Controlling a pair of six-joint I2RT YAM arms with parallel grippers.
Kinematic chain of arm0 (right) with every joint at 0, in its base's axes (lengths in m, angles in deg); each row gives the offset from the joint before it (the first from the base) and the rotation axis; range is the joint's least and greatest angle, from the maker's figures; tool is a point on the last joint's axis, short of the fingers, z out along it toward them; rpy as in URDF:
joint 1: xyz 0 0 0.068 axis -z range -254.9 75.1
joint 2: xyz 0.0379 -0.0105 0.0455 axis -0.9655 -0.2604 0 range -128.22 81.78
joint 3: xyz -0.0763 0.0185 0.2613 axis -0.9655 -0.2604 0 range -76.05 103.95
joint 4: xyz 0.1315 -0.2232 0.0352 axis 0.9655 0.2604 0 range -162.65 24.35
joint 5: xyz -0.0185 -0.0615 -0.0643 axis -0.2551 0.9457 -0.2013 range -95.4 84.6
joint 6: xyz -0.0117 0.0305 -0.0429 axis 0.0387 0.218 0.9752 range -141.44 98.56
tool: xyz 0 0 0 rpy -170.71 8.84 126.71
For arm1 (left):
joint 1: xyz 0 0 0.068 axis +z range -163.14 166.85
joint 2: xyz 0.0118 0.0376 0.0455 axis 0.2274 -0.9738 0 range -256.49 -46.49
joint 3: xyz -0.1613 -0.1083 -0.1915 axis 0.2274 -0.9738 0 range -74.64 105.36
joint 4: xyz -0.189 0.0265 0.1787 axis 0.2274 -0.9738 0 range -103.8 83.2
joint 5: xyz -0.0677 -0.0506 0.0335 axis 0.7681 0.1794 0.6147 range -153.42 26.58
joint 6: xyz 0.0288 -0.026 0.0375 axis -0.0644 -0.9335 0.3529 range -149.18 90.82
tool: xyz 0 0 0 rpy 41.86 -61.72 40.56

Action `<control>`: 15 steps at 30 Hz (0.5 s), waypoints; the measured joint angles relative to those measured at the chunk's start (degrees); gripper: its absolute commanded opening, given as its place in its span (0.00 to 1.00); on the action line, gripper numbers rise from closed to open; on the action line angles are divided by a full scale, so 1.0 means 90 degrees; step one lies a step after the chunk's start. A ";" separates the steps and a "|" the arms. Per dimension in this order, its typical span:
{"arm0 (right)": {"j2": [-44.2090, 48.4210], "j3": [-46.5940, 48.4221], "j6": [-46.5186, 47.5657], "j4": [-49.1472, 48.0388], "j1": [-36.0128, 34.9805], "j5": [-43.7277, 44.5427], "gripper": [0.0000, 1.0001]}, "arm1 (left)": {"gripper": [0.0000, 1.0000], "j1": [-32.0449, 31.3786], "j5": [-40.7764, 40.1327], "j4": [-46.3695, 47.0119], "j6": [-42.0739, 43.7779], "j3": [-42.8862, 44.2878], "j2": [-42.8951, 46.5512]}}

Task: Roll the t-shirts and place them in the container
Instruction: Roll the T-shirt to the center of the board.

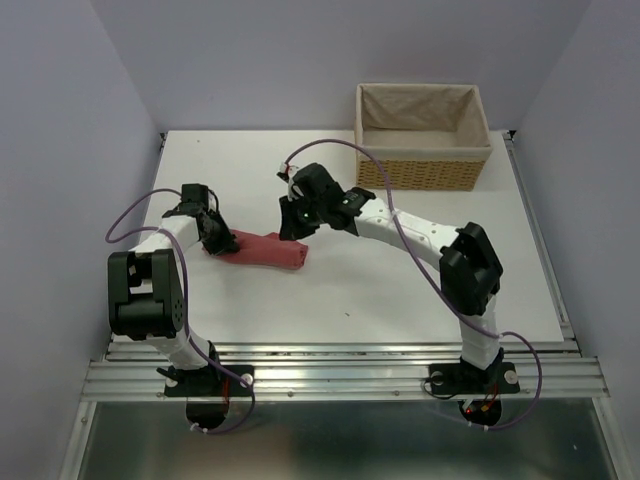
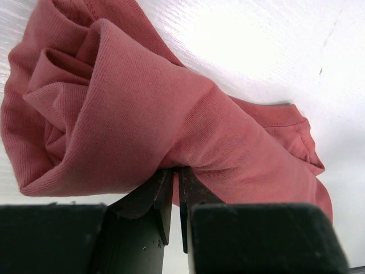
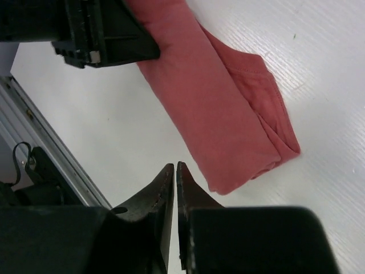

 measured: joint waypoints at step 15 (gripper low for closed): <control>-0.1168 -0.0687 -0.0765 -0.1120 0.0321 -0.0231 0.01 | 0.20 -0.0012 0.0010 -0.0136 0.0097 0.0155 -0.0061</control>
